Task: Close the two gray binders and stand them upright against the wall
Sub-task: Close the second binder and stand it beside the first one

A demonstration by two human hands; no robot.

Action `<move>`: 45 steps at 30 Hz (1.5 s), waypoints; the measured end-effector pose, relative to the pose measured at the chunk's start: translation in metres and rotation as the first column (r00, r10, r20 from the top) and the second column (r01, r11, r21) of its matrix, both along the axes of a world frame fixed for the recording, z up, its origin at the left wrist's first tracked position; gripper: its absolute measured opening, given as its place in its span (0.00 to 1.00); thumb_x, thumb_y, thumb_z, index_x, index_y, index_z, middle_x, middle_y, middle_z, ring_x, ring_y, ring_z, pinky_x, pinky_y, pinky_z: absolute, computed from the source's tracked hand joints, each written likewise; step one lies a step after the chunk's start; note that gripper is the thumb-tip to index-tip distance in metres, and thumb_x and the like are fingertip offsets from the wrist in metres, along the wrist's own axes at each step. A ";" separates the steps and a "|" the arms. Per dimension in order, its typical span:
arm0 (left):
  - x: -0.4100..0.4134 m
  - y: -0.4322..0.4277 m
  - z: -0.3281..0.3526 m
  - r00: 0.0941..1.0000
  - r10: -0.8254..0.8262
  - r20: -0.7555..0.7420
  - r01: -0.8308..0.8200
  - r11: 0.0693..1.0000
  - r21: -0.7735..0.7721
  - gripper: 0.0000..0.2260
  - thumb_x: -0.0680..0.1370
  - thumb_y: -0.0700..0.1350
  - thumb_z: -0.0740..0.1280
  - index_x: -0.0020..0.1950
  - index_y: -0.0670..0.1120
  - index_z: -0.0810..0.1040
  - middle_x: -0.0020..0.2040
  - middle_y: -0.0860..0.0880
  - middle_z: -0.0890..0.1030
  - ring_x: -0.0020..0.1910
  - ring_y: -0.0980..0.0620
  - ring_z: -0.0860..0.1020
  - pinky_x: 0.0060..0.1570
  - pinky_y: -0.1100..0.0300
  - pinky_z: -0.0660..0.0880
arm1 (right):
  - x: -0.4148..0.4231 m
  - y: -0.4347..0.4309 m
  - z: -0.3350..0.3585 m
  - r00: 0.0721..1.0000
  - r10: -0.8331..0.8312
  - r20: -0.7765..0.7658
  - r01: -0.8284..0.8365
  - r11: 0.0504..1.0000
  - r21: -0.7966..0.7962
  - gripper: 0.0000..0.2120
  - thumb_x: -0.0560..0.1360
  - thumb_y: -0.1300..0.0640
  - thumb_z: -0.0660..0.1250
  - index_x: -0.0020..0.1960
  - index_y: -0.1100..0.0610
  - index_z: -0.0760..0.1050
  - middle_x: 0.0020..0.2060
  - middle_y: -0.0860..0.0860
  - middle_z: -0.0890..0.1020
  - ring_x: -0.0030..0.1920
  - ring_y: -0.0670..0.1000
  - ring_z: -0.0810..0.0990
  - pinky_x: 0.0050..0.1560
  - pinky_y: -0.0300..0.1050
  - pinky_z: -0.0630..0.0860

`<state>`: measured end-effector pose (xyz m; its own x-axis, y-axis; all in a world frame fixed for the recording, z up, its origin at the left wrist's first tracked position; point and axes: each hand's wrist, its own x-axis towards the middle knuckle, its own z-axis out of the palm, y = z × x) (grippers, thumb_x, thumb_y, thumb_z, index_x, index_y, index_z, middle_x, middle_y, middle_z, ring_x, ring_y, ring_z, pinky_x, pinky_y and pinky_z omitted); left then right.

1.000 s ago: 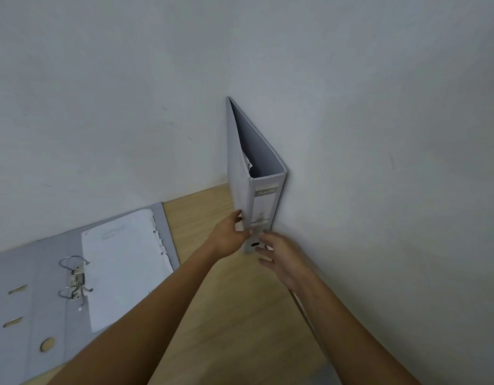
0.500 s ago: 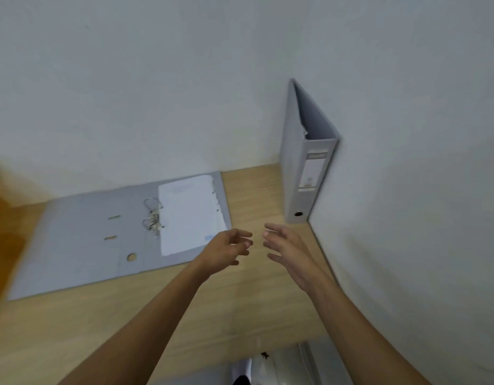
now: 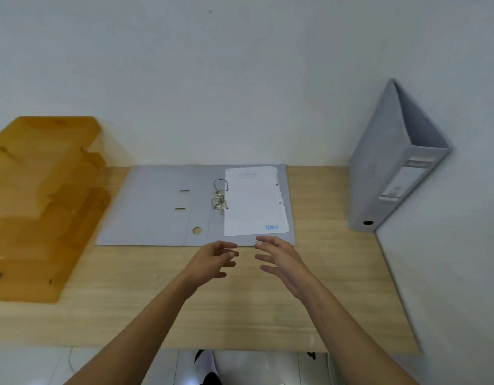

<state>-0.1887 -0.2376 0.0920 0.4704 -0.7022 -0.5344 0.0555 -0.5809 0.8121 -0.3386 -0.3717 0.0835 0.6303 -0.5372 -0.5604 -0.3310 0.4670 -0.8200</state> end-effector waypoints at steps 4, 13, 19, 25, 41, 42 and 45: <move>0.040 0.027 -0.006 0.999 0.033 -0.018 -0.033 0.999 -0.001 0.12 0.82 0.46 0.64 0.66 0.50 0.78 0.59 0.52 0.84 0.56 0.53 0.84 0.54 0.54 0.81 | 0.043 0.018 -0.004 0.999 0.029 -0.028 -0.030 0.999 -0.013 0.16 0.77 0.52 0.70 0.64 0.52 0.77 0.60 0.51 0.81 0.59 0.52 0.82 0.64 0.54 0.77; 0.143 0.079 -0.033 0.987 0.142 -0.080 -0.141 0.990 0.020 0.11 0.82 0.45 0.65 0.64 0.50 0.78 0.59 0.52 0.85 0.56 0.53 0.84 0.56 0.52 0.81 | 0.152 0.052 -0.029 0.988 0.111 -0.108 -0.113 0.994 -0.011 0.13 0.78 0.52 0.69 0.61 0.50 0.78 0.60 0.49 0.81 0.58 0.51 0.82 0.59 0.50 0.79; 0.198 0.105 -0.056 0.975 0.176 -0.133 -0.167 0.983 0.070 0.12 0.82 0.46 0.65 0.65 0.50 0.77 0.60 0.51 0.83 0.57 0.53 0.83 0.55 0.53 0.80 | 0.215 0.069 -0.055 0.962 0.175 -0.208 -0.182 0.983 -0.013 0.14 0.77 0.53 0.69 0.62 0.52 0.77 0.62 0.50 0.79 0.58 0.51 0.81 0.60 0.51 0.79; 0.255 0.104 -0.074 0.976 0.197 -0.093 -0.187 0.977 0.106 0.16 0.81 0.47 0.66 0.68 0.50 0.75 0.67 0.51 0.77 0.61 0.52 0.79 0.56 0.54 0.80 | 0.287 0.059 -0.073 0.887 0.268 -0.377 -0.369 0.901 -0.226 0.19 0.75 0.54 0.71 0.66 0.50 0.75 0.67 0.50 0.75 0.64 0.50 0.74 0.62 0.45 0.72; 0.331 0.101 -0.123 0.909 0.049 0.415 -0.229 0.889 0.396 0.34 0.80 0.48 0.65 0.83 0.51 0.52 0.85 0.48 0.48 0.83 0.44 0.46 0.79 0.40 0.52 | 0.391 0.033 -0.110 0.374 0.413 -0.830 -0.916 0.307 -0.259 0.44 0.78 0.44 0.67 0.81 0.41 0.39 0.81 0.46 0.35 0.80 0.60 0.35 0.71 0.75 0.58; 0.331 0.101 -0.124 0.907 0.065 0.416 -0.247 0.882 0.401 0.35 0.80 0.48 0.65 0.83 0.50 0.51 0.85 0.48 0.47 0.83 0.43 0.46 0.78 0.40 0.52 | 0.387 0.036 -0.111 0.378 0.416 -0.827 -0.915 0.303 -0.266 0.44 0.78 0.45 0.66 0.81 0.41 0.39 0.81 0.46 0.35 0.80 0.60 0.35 0.71 0.76 0.58; 0.322 0.106 -0.127 0.904 0.075 0.422 -0.266 0.870 0.415 0.36 0.80 0.48 0.64 0.83 0.50 0.49 0.85 0.47 0.46 0.83 0.42 0.47 0.77 0.38 0.54 | 0.371 0.042 -0.111 0.388 0.423 -0.819 -0.913 0.299 -0.278 0.43 0.78 0.45 0.67 0.81 0.41 0.39 0.81 0.46 0.34 0.80 0.60 0.34 0.70 0.77 0.57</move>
<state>0.1329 -0.1315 -0.0351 0.7914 -0.3150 -0.5239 -0.0680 -0.8971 0.4366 0.0328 -0.3298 -0.0278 0.6636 -0.3731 -0.6484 -0.6591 -0.7016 -0.2707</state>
